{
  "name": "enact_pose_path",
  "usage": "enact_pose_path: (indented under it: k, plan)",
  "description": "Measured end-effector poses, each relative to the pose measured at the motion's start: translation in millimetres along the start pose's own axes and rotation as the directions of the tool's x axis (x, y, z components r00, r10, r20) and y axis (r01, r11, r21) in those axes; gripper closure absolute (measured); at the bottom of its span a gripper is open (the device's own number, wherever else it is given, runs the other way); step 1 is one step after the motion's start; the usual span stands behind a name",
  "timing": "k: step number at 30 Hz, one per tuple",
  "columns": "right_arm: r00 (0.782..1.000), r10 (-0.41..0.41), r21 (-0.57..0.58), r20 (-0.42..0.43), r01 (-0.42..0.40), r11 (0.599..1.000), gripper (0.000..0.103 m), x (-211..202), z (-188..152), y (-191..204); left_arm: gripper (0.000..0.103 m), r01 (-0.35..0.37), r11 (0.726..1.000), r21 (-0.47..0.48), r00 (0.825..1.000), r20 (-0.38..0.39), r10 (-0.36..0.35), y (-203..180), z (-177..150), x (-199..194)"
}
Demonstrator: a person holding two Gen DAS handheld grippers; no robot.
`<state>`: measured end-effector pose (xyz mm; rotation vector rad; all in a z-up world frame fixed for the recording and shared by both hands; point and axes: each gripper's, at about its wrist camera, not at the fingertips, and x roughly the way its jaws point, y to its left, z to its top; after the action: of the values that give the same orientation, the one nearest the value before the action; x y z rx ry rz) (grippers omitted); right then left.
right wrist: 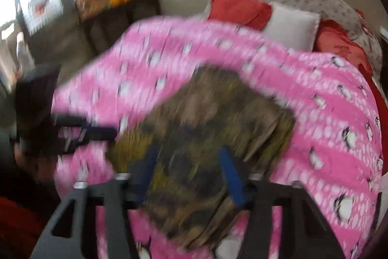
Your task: Fold small clothes
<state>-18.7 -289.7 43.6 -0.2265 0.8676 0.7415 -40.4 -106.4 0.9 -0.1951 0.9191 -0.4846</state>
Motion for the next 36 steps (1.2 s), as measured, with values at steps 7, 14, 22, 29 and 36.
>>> enact_pose_path:
  k: [7, 14, 22, 29, 36]
  plan:
    - [0.989, -0.045, 0.079, -0.139, 0.057, 0.995, 0.078, 35.3, -37.7, -7.7, 0.103, 0.011, 0.999, 0.035, 1.000, 0.023, -0.011, -5.9, 14.7, -7.2]
    - [0.981, -0.195, 0.091, -0.019, 0.196, 0.976, 0.078, 25.8, 24.1, -16.6, 0.103, -0.083, 0.996, -0.020, 0.995, 0.062, 0.084, 15.3, 80.0, 29.1]
    - [0.980, -0.149, 0.313, -0.135, 0.185, 0.931, 0.078, 69.6, 13.4, -75.9, 0.103, -0.059, 0.995, -0.083, 0.998, -0.010, 0.058, 36.6, 91.8, 49.0]
    - [0.971, -0.236, 0.331, 0.025, 0.215, 0.919, 0.074, 54.0, 58.2, -84.0, 0.103, -0.093, 0.994, -0.049, 0.995, 0.035, 0.095, 34.9, 167.7, 85.9]
    - [0.960, -0.230, 0.414, -0.158, 0.276, 0.867, 0.068, 119.4, 60.9, -129.0, 0.103, -0.148, 0.987, -0.056, 0.989, -0.038, 0.146, 42.5, 175.7, 121.3]
